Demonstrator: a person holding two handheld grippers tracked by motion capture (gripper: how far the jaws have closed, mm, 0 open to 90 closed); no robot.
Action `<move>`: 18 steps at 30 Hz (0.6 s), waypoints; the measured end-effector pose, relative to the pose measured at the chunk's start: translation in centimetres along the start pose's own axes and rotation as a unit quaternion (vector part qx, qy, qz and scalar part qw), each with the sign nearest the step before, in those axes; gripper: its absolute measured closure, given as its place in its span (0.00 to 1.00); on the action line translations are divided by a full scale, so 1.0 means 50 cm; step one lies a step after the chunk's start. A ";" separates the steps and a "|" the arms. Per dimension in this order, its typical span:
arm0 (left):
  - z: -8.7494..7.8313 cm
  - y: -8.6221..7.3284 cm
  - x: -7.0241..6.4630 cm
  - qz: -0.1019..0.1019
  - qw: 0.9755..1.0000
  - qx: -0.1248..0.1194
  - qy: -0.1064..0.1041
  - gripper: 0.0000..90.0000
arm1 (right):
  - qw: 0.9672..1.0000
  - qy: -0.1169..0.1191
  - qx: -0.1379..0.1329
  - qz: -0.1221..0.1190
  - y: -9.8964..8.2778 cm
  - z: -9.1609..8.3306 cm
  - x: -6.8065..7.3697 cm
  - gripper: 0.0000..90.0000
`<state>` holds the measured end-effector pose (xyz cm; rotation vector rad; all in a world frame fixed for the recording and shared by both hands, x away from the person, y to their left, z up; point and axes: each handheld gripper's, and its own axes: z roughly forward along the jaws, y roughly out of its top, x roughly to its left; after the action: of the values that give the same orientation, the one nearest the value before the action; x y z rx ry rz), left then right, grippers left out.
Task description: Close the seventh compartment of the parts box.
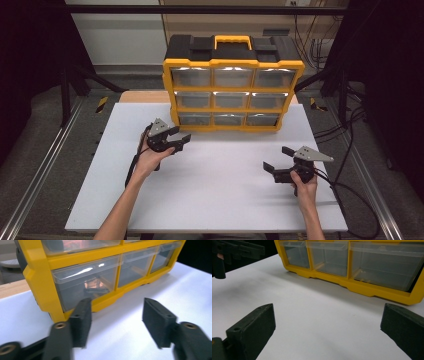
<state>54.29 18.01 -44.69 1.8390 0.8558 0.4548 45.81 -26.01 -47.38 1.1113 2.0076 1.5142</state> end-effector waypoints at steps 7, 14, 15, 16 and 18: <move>-0.035 -0.016 0.002 -0.018 0.999 -0.025 -0.019 0.23 | 1.000 0.000 0.000 -0.001 0.000 0.000 0.000 0.01; -0.070 -0.039 0.008 -0.022 0.999 -0.041 -0.023 0.12 | 1.000 0.001 -0.001 0.001 0.000 -0.001 0.001 0.01; -0.073 -0.041 0.008 -0.022 0.999 -0.043 -0.022 0.10 | 1.000 0.001 -0.001 0.001 0.000 -0.001 0.001 0.01; -0.078 -0.044 0.010 -0.019 0.999 -0.045 -0.020 0.09 | 1.000 0.001 -0.001 0.001 0.000 -0.001 0.001 0.01; -0.087 -0.050 0.012 -0.018 0.998 -0.049 -0.019 0.08 | 1.000 0.001 -0.001 0.001 0.000 -0.001 0.001 0.01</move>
<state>50.99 21.82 -45.21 1.7349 0.8251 0.4315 45.76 -26.00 -47.36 1.1117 2.0061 1.5180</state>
